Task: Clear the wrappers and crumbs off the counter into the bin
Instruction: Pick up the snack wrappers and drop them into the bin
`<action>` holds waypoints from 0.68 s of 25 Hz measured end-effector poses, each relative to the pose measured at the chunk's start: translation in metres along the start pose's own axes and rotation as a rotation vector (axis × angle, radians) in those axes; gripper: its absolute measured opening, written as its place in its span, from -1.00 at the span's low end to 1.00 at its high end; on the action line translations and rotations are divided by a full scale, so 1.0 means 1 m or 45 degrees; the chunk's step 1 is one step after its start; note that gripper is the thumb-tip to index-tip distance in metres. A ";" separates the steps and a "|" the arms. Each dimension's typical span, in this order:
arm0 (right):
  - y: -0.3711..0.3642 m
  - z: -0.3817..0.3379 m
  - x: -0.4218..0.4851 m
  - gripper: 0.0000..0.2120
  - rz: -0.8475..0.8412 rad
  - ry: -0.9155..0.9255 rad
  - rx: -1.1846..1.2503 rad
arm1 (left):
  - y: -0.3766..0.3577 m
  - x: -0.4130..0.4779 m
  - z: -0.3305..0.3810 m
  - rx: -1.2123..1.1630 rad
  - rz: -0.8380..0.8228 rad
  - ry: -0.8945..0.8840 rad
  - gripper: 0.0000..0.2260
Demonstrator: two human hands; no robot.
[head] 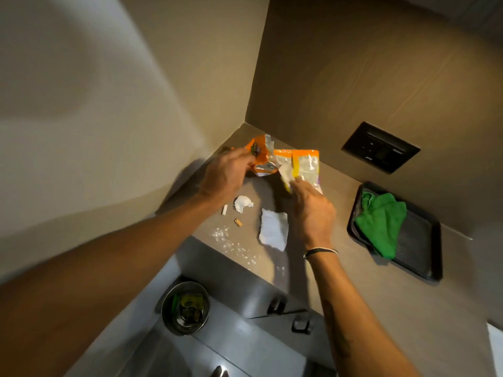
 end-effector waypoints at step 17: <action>-0.146 -0.150 -0.302 -0.66 -0.156 0.387 0.328 | 0.022 -0.400 -0.071 -0.151 -0.050 0.904 -0.86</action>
Point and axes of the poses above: each hand's wrist, its own x-axis towards the middle knuckle, its own y-axis out of the back of the hand, z = x × y, the point moved 2 cm from there along x, towards the middle knuckle, and after that the axes turned 9 degrees about x, right-handed, at the moved point
